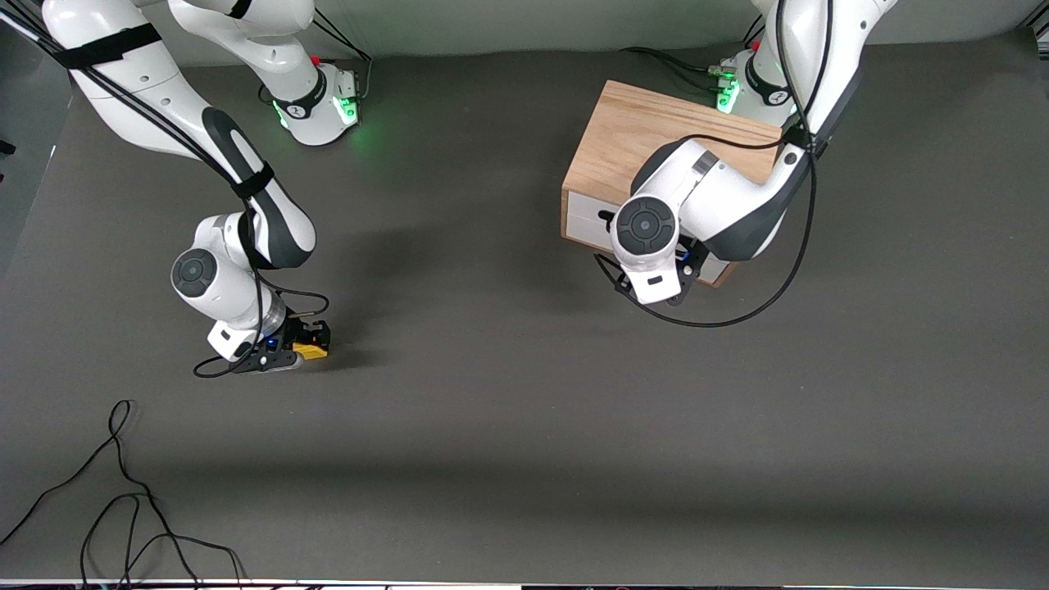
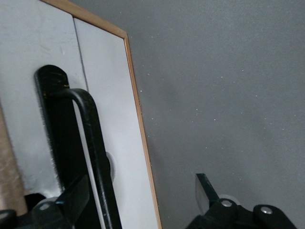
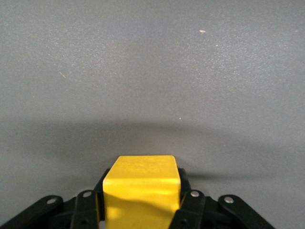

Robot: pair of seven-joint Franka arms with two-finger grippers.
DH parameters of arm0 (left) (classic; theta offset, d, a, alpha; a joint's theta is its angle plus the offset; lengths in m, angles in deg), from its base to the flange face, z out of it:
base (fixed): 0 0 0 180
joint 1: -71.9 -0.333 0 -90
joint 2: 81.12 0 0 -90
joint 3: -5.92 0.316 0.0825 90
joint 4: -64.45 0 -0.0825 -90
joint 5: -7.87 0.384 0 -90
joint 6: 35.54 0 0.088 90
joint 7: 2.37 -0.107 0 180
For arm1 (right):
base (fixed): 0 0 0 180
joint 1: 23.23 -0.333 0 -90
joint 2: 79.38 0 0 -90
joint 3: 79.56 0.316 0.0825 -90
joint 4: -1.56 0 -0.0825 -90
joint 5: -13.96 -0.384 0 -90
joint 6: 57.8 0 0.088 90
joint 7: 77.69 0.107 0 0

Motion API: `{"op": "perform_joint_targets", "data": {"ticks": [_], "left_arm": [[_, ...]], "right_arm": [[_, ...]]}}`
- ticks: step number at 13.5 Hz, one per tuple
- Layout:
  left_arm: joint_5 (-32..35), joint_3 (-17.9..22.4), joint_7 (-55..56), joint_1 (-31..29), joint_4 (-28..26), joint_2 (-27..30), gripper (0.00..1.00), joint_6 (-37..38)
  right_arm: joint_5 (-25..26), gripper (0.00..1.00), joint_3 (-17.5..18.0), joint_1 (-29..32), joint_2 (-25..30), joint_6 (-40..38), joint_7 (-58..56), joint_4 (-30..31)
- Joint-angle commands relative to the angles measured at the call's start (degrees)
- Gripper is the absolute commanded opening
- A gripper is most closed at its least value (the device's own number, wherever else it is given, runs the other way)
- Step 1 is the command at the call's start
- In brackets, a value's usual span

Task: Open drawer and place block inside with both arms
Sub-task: 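Pull the drawer open with the left gripper while the right gripper lifts the cube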

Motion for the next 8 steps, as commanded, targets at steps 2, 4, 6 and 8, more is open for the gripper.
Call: {"op": "perform_joint_targets", "data": {"ticks": [2, 4, 6, 8], "left_arm": [[2.26, 0.06, 1.26, 0.28, 0.25, -0.99, 1.00, -1.15], [2.35, 0.06, 1.52, 0.36, 0.78, -1.08, 1.00, -1.41], [2.43, 0.06, 1.61, 0.36, 1.57, -1.69, 1.00, -1.41], [2.43, 0.06, 1.61, 0.36, 3.06, -2.83, 1.00, -1.41]], "right_arm": [[-0.17, 0.00, 0.10, -0.60, 2.87, -1.46, -0.61, -0.91], [-0.52, 0.00, 0.36, -0.69, 7.09, -8.47, -0.43, -2.66], [-0.61, 0.00, 0.19, -0.69, 11.74, -17.77, -0.34, -5.73], [-0.61, 0.00, 0.19, -0.78, 15.70, -29.37, -1.04, -10.55]]}}
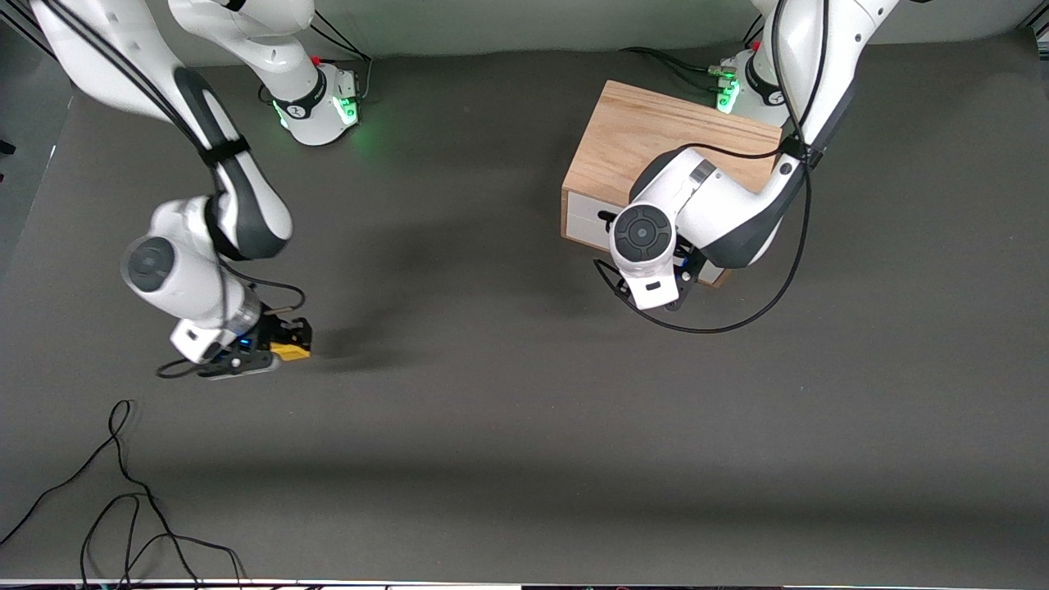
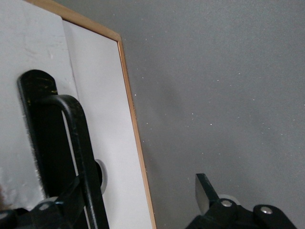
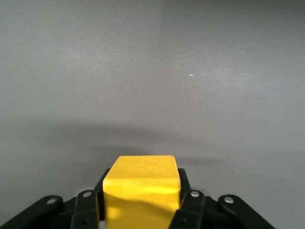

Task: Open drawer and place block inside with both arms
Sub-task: 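Pull the drawer open with the left gripper while the right gripper lifts the cube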

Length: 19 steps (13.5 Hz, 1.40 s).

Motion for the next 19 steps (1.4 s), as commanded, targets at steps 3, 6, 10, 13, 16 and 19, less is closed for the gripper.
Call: {"op": "perform_joint_targets", "data": {"ticks": [3, 6, 10, 13, 16, 19], "left_arm": [[1.20, 0.13, 1.41, 0.36, 4.52, -2.73, 1.00, -0.50], [1.54, 1.28, 1.41, 1.06, 8.47, -5.54, 1.00, -0.59], [4.62, 1.28, 4.23, 1.06, 10.15, -7.48, 1.00, -4.36], [4.62, 1.28, 4.23, 1.06, 11.56, -7.83, 1.00, -7.52], [4.89, 1.28, 4.23, 1.06, 13.58, -8.88, 1.00, -9.99], [6.38, 1.28, 4.23, 1.24, 16.04, -10.81, 1.00, -10.43]], "right_arm": [[-0.78, 0.00, -0.37, -0.60, 7.06, -24.96, -0.52, -13.88], [-0.87, 0.00, -0.72, -0.60, 7.15, -39.83, -0.43, -25.40], [-0.79, 0.00, -0.81, -0.60, 8.03, -50.06, -0.96, -34.04], [-0.61, 0.00, -0.99, -0.16, 7.68, -50.68, -1.22, -34.40], [-0.87, 0.00, -1.25, 0.11, 7.24, -50.42, -1.22, -34.40], [-0.87, 0.00, -0.99, -0.33, 7.33, -50.16, -0.52, -34.14]]}}
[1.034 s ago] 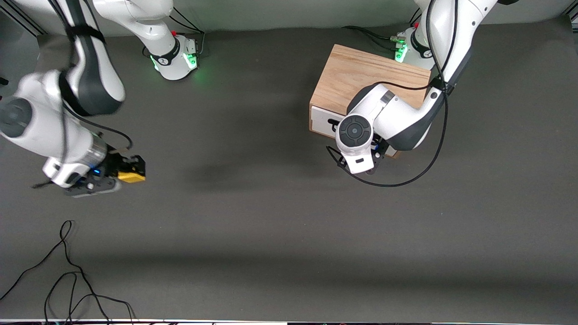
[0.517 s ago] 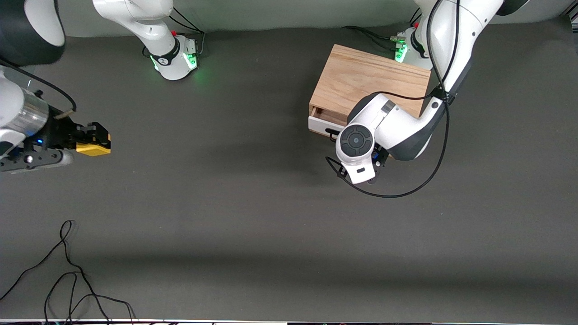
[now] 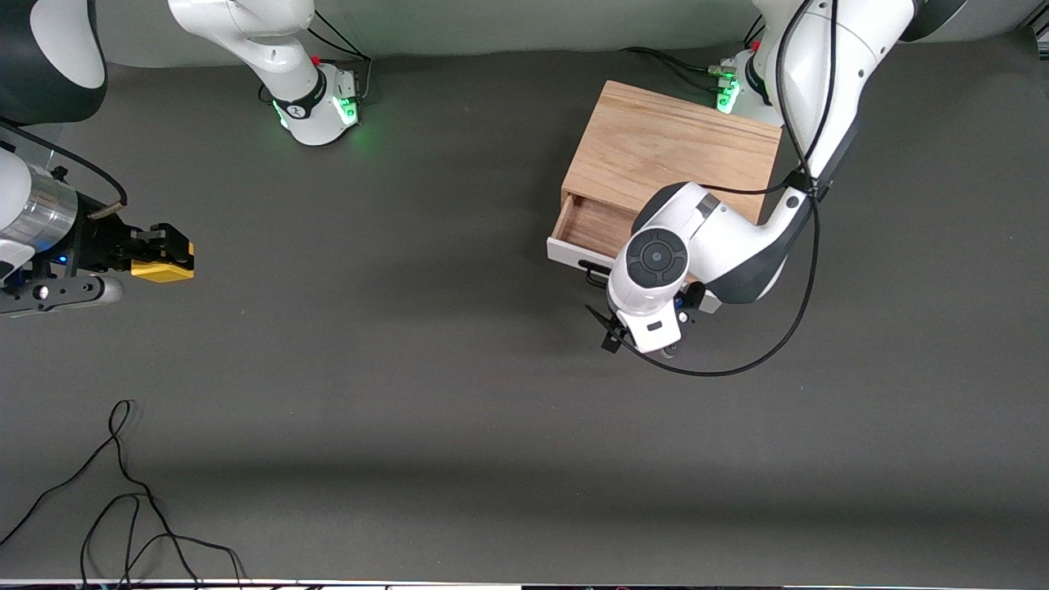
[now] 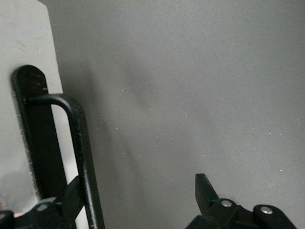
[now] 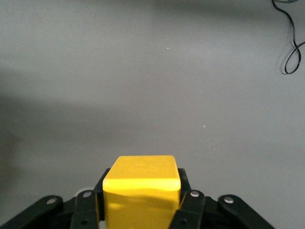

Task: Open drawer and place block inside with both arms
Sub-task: 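Pull the drawer open with the left gripper while the right gripper lifts the cube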

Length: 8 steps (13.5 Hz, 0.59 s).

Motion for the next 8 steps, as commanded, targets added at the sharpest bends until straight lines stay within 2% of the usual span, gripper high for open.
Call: {"op": "perform_joint_targets", "data": {"ticks": [1, 8], "left_arm": [[2.68, 0.42, 1.23, 1.10, 4.65, -3.22, 1.00, -2.54], [4.09, 0.51, 1.23, 1.19, 5.44, -3.93, 1.00, -7.82]], "right_arm": [[-0.77, 0.00, -0.09, -0.39, -0.30, -0.42, -0.58, -1.13], [-0.77, 0.00, 0.34, -0.66, -0.39, -0.33, -0.32, -1.31]]}}
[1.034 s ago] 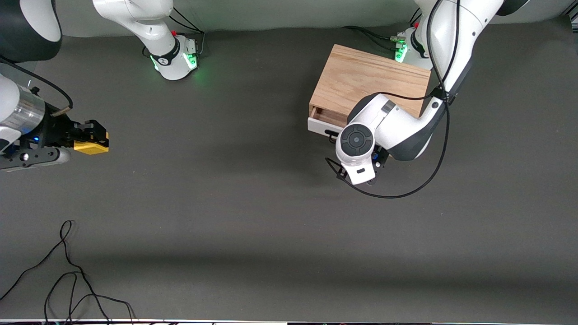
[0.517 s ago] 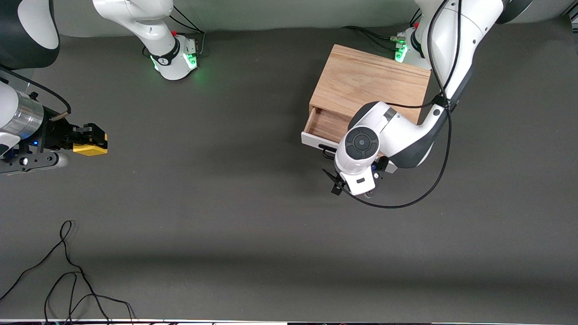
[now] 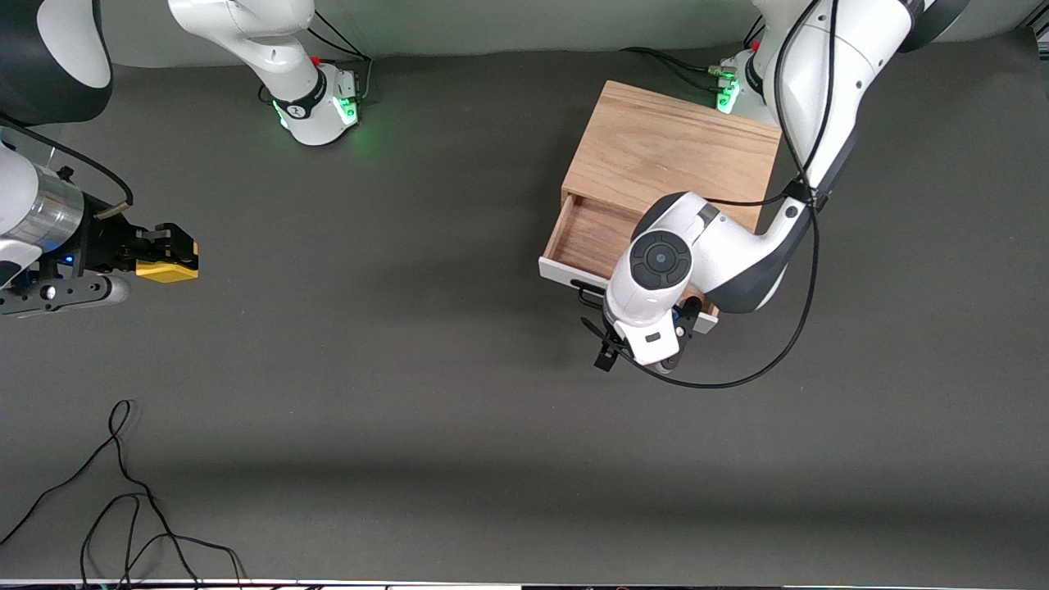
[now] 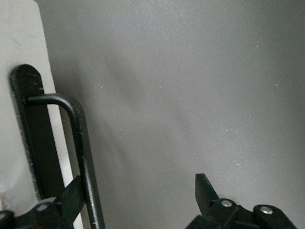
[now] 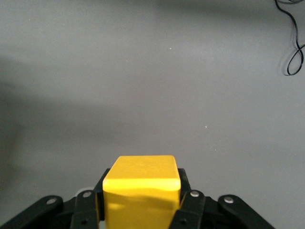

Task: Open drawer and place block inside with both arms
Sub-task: 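Pull the drawer open with the left gripper while the right gripper lifts the cube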

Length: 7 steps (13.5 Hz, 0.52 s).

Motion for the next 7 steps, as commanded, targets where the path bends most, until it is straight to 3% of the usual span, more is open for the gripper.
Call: {"op": "perform_joint_targets", "data": {"ticks": [1, 7], "left_arm": [[2.10, 0.54, 1.18, 1.15, 3.27, -1.92, 1.00, -2.48], [2.36, 0.54, 0.65, 1.06, 6.00, -1.66, 1.00, -2.30]], "right_arm": [[-0.77, 0.00, 0.06, -0.54, -0.47, -0.25, -0.32, -1.30], [-0.68, 0.00, 0.24, -3.08, -0.47, -0.25, 1.68, -1.30]]}}
